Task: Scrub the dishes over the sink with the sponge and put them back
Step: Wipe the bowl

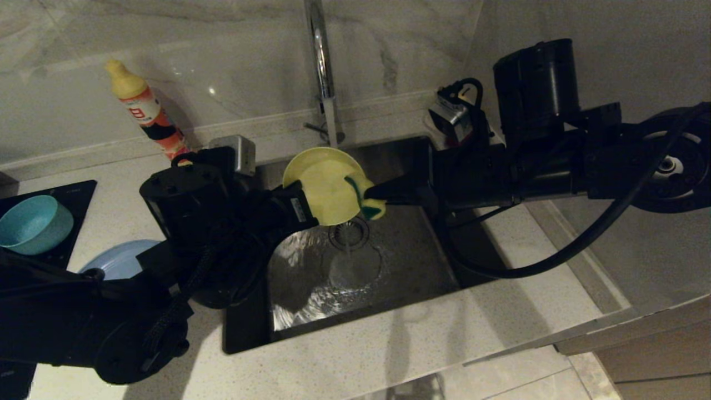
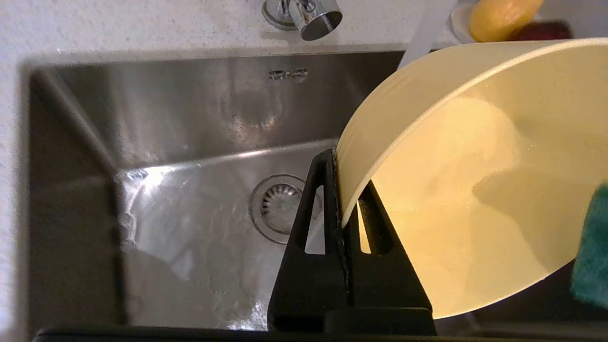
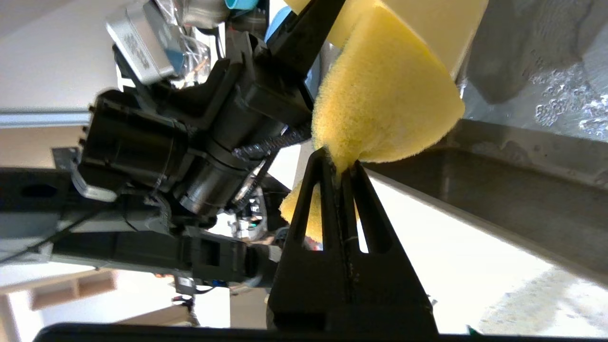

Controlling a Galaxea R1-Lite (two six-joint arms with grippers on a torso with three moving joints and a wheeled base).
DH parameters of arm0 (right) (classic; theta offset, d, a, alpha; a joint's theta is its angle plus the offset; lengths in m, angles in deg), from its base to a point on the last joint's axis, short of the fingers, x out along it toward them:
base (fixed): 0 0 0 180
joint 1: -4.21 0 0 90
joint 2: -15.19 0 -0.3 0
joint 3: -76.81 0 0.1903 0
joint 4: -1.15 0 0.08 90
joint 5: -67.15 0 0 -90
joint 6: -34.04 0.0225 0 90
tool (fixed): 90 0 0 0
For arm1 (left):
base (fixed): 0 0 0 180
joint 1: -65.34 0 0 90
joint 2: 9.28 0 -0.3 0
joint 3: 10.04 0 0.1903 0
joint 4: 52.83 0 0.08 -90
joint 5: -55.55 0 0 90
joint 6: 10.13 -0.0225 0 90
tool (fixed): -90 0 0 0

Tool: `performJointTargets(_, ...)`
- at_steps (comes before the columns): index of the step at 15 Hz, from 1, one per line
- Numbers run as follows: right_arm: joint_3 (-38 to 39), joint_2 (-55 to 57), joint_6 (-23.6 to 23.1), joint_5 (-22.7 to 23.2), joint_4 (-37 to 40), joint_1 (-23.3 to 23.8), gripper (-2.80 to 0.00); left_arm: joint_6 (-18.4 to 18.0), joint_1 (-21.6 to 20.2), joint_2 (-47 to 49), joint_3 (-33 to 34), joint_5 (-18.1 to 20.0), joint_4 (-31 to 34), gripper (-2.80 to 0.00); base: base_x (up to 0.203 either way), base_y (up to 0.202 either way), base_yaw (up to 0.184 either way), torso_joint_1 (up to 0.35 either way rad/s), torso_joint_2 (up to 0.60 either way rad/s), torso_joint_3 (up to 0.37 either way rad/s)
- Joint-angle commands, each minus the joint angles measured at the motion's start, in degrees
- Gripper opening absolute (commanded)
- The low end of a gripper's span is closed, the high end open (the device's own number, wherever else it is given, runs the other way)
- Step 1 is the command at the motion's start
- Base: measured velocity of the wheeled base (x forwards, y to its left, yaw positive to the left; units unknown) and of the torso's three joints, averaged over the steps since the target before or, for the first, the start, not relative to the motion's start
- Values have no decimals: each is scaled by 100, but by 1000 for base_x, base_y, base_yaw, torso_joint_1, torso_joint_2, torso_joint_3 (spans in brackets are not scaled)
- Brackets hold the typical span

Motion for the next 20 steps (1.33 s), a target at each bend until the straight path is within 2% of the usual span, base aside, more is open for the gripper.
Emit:
performJointTargets(1, -30, 67, 67, 18, 0, -15, -280, -122, 18, 63, 14, -22, -222, -280, 0, 0, 0, 0, 0, 0)
performJointTargets(6, -333, 414, 76, 9, 0, 48, -280, -519, 146, 57, 182, -19, -736, -280, 0, 0, 0, 0, 0, 0)
performJointTargets(10, -478, 646, 65, 12, -172, 256, -280, -552, 290, -18, 364, -8, -786, -280, 0, 0, 0, 0, 0, 0)
performJointTargets(13, -504, 571, 67, 21, -328, 447, -280, -568, 312, -124, 748, 2, -786, -280, 0, 0, 0, 0, 0, 0)
performJointTargets(20, -593, 308, 76, 35, -325, 387, -280, -587, 312, -154, 629, -27, -786, -280, 0, 0, 0, 0, 0, 0)
